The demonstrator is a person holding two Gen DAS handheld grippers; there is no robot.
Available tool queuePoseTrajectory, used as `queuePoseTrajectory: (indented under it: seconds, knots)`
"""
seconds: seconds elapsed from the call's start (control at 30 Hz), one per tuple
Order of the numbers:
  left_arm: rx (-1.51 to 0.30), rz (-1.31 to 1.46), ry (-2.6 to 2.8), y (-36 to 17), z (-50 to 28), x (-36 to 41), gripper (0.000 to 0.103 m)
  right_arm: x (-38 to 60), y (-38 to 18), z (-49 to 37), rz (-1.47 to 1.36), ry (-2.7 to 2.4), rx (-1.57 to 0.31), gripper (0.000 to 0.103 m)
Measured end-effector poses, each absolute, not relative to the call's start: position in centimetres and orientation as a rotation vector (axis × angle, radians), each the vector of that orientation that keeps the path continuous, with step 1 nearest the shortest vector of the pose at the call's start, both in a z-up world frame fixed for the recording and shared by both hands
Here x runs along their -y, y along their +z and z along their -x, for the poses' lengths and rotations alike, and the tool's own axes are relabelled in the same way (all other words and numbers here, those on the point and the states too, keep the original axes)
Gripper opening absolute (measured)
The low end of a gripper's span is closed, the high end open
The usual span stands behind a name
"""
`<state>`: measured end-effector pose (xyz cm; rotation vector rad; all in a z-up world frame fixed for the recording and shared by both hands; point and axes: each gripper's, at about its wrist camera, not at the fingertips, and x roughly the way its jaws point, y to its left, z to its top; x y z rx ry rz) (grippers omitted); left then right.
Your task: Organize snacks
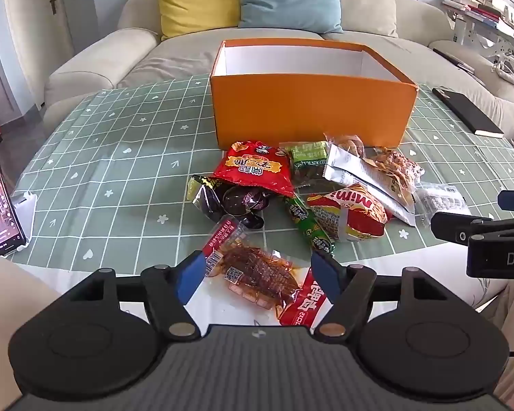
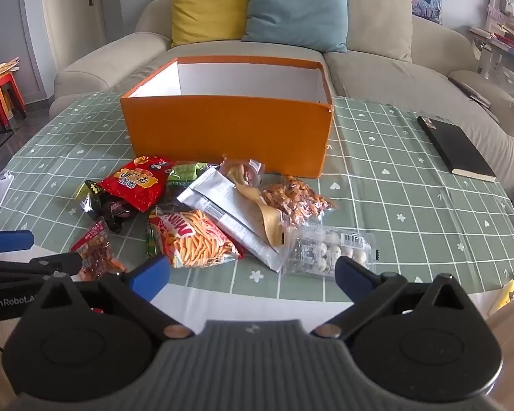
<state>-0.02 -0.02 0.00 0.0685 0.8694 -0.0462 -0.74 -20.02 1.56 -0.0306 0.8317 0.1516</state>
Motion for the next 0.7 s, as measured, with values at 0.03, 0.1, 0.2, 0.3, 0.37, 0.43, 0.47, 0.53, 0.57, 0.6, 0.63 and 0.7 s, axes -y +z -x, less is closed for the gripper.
queuePoseTrajectory:
  seconds: [0.03, 0.1, 0.2, 0.3, 0.37, 0.43, 0.47, 0.53, 0.57, 0.6, 0.63, 0.7]
  knots:
    - [-0.871, -0.070, -0.050, -0.01, 0.06, 0.09, 0.081, 20.02, 1.55, 0.73, 0.030, 0.152, -0.833, 0.099]
    - [-0.871, -0.077, -0.054, -0.01, 0.16, 0.29, 0.080, 19.98, 1.53, 0.76, 0.031, 0.153, -0.832, 0.099]
    - [-0.876, -0.067, -0.065, 0.36, -0.08, 0.15, 0.080, 19.85, 1.52, 0.84, 0.035, 0.154, -0.831, 0.099]
    - [-0.873, -0.063, -0.067, 0.39, 0.11, 0.12, 0.080, 20.05, 1.46, 0.70, 0.030, 0.155, -0.835, 0.099]
    - [-0.874, -0.064, -0.067, 0.49, 0.17, 0.21, 0.080, 20.05, 1.47, 0.75, 0.032, 0.155, -0.834, 0.099]
    - [-0.873, -0.065, -0.067, 0.63, 0.27, 0.32, 0.080, 20.02, 1.42, 0.66, 0.029, 0.154, -0.839, 0.099]
    - [-0.874, -0.058, -0.066, 0.26, 0.07, 0.01, 0.080, 20.02, 1.41, 0.66, 0.029, 0.154, -0.839, 0.099]
    - [-0.874, -0.059, -0.065, 0.29, 0.10, 0.03, 0.080, 20.00, 1.41, 0.66, 0.029, 0.154, -0.839, 0.099]
    - [-0.873, -0.058, -0.066, 0.26, 0.09, -0.03, 0.080, 20.00, 1.40, 0.66, 0.029, 0.154, -0.839, 0.099]
    - [-0.873, -0.058, -0.067, 0.24, 0.09, -0.06, 0.080, 19.99, 1.40, 0.67, 0.029, 0.154, -0.839, 0.099]
    - [-0.873, -0.057, -0.066, 0.22, 0.10, -0.06, 0.080, 19.98, 1.43, 0.63, 0.030, 0.154, -0.840, 0.099]
    - [-0.873, -0.057, -0.066, 0.18, 0.11, -0.05, 0.080, 19.96, 1.47, 0.57, 0.030, 0.153, -0.841, 0.099]
